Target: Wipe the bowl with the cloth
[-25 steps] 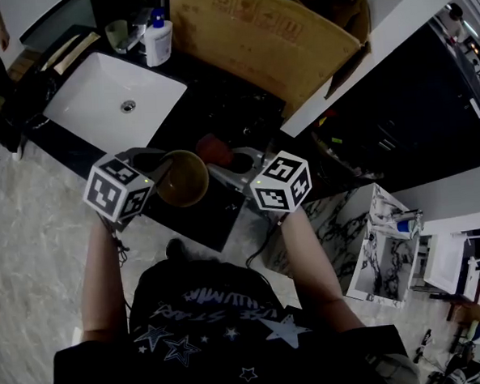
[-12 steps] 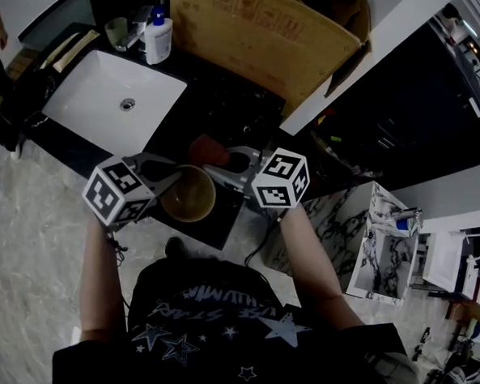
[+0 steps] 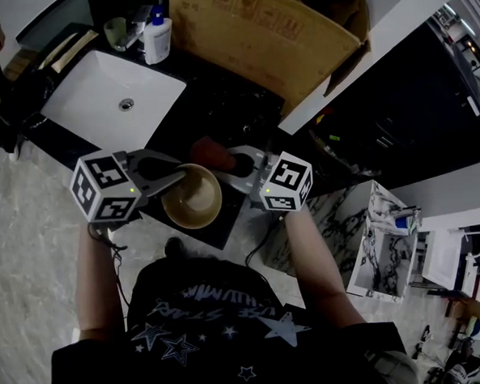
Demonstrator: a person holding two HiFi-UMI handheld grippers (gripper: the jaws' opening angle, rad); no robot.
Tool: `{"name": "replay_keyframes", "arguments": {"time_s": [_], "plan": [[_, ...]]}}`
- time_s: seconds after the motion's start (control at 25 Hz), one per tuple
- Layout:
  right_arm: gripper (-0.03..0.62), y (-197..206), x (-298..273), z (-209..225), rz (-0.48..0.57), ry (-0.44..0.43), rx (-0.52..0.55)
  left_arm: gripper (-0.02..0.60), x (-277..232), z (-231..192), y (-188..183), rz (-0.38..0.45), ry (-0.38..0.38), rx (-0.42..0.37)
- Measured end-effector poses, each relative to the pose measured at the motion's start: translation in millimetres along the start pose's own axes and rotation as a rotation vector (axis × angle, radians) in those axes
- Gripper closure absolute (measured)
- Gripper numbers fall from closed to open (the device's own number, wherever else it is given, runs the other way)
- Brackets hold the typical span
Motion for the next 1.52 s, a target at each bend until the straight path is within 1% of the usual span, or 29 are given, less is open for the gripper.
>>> {"name": "replay_keyframes", "arguments": {"time_s": [0.16,0.28,0.36,0.44,0.56,0.64,0.8,0.88,1.0,1.12,1.28,1.52], "plan": [[0.546,-1.5,-8.8,-6.5,-0.010,-0.048,0.071,0.563,4.3,1.8,-6.8,0.056,0.071,-0.003],[0.545,-2.9,-17.2,-12.4,-0.014,-0.084,0.114,0.563,7.7,1.6,-14.5,0.142,0.125,0.022],[0.545,-5.5,-22.2,-16.2,0.014,-0.098,0.117,0.563,9.3,-0.1,-18.6,0.178,0.137,0.037],[0.545,-8.0,-26.6,-18.6,0.047,-0.096,0.106,0.563,10.3,-2.7,-20.3,0.195,0.138,0.044],[0.546,-9.2,-34.5,-22.6,0.074,-0.100,0.086,0.563,12.2,-6.2,-21.9,0.242,0.136,0.082],[0.545,-8.4,-39.7,-26.3,0.074,-0.106,0.081,0.563,11.7,-9.6,-21.4,0.262,0.118,0.104],[0.545,-2.7,-43.7,-29.4,0.087,-0.121,0.044,0.563,10.6,-14.2,-19.9,0.277,0.073,0.124],[0.545,-0.6,-44.2,-31.9,0.090,-0.136,0.030,0.563,11.2,-16.9,-20.3,0.301,0.046,0.139],[0.545,-0.6,-46.3,-37.7,0.097,-0.161,0.021,0.563,14.3,-22.1,-20.9,0.336,-0.002,0.179],[0.545,1.4,-48.1,-41.7,0.106,-0.172,0.005,0.563,18.6,-31.6,-16.5,0.353,-0.070,0.197],[0.546,8.9,-46.7,-47.0,0.104,-0.175,-0.018,0.563,24.2,-42.6,-4.9,0.352,-0.175,0.229],[0.545,15.6,-39.1,-47.8,0.103,-0.157,-0.042,0.563,25.1,-49.6,14.5,0.345,-0.242,0.285]]}}
Point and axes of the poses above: the fingertips, and each gripper's own axes: x backward along the fingers, z to its right, y out of its underside, the point moved 9 cm from there along x, backward along the fingers, and after that the axes turned 8 degrees about -z, right-handed, at the moved point
